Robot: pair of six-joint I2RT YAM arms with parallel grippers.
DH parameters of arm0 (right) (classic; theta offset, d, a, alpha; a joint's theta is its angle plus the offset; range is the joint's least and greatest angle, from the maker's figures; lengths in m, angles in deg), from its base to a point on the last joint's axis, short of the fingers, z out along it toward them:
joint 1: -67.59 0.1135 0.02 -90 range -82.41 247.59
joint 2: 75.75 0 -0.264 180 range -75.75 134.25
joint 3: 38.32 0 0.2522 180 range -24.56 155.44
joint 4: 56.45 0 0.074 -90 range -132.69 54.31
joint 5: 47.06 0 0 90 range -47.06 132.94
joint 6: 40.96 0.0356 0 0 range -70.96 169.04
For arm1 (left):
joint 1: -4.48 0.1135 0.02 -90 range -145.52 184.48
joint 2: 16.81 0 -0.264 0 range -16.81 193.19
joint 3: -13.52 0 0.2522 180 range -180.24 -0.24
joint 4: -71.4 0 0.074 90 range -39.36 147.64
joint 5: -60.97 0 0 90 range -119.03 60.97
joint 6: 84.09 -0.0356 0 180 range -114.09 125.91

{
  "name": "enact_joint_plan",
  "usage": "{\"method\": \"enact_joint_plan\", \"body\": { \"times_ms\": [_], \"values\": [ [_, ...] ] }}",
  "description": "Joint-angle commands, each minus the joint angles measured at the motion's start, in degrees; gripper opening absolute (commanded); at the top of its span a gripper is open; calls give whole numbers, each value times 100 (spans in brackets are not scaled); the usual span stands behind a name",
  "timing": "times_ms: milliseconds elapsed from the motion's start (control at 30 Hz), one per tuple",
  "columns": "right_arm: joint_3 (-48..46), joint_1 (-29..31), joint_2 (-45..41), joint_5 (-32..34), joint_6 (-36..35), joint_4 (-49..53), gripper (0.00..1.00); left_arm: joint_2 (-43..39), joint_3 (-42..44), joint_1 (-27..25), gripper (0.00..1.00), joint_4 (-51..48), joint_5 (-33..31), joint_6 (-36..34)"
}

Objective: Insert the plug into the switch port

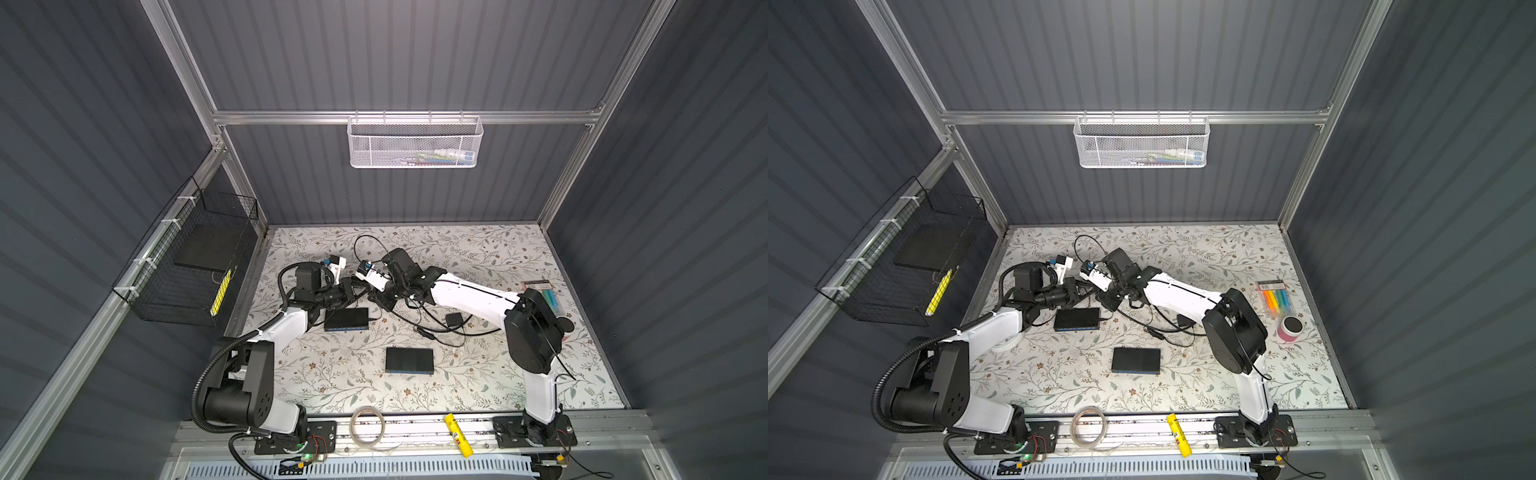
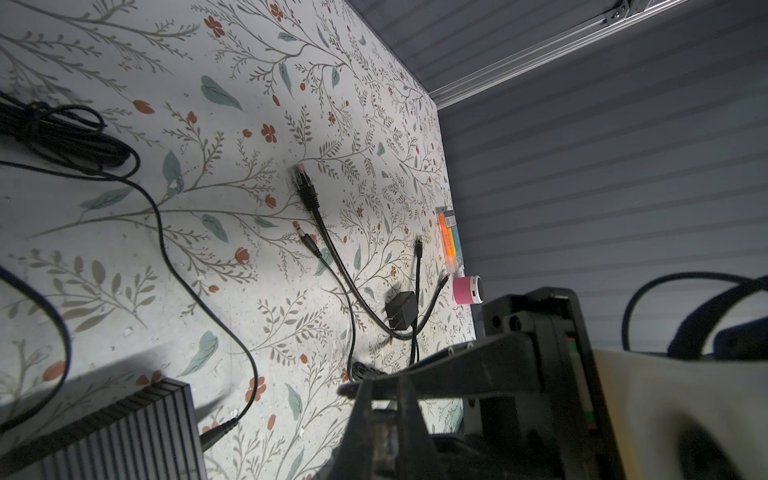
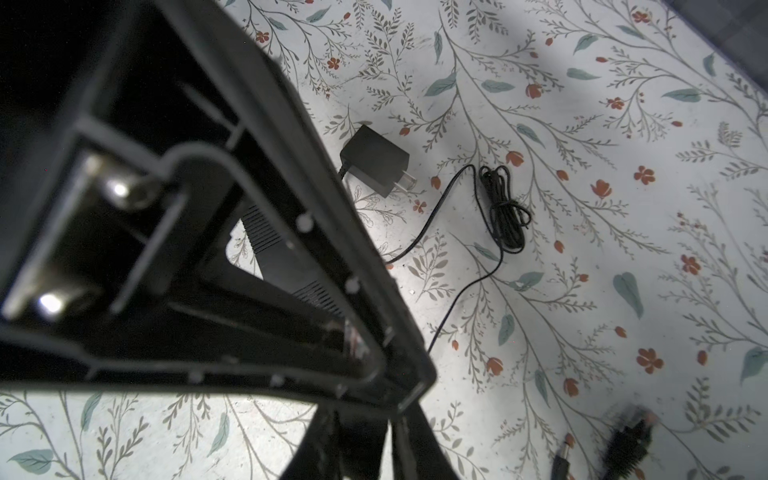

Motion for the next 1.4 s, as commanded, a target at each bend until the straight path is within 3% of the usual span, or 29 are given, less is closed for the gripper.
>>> {"method": "enact_joint_plan", "body": {
  "times_ms": [0, 467, 767, 833, 933, 1000, 1133, 1200, 1367],
  "values": [
    [-44, -38, -209, 126, 59, -105, 21, -61, 46, -22, 6, -177, 84, -68],
    [-346, -77, -442, 128, 203, -320, 27, 55, 38, -22, 7, -152, 111, -124],
    [-359, -95, -402, 62, 280, -378, 17, 24, 38, -22, 7, -196, 116, -155],
    [-358, -99, -432, 59, 263, -372, 12, 28, 46, -22, 16, -208, 67, -140],
    [-359, -89, -461, 99, 211, -274, 7, -177, 9, 121, 50, -390, -162, -268],
    [-382, -86, -455, 130, 169, -152, 5, -437, -136, 435, 60, -855, -364, -587],
    [-526, -10, -326, 31, 111, 110, 4, -675, -342, 1116, 61, -1692, -758, -1077],
    [-549, 87, -159, -37, 122, 234, 4, -575, -406, 1164, 60, -2055, -1036, -1303],
    [-456, 394, 198, -460, 236, 225, 4, -243, -123, 1156, 55, -1820, -1215, -1240]
  ]
}}
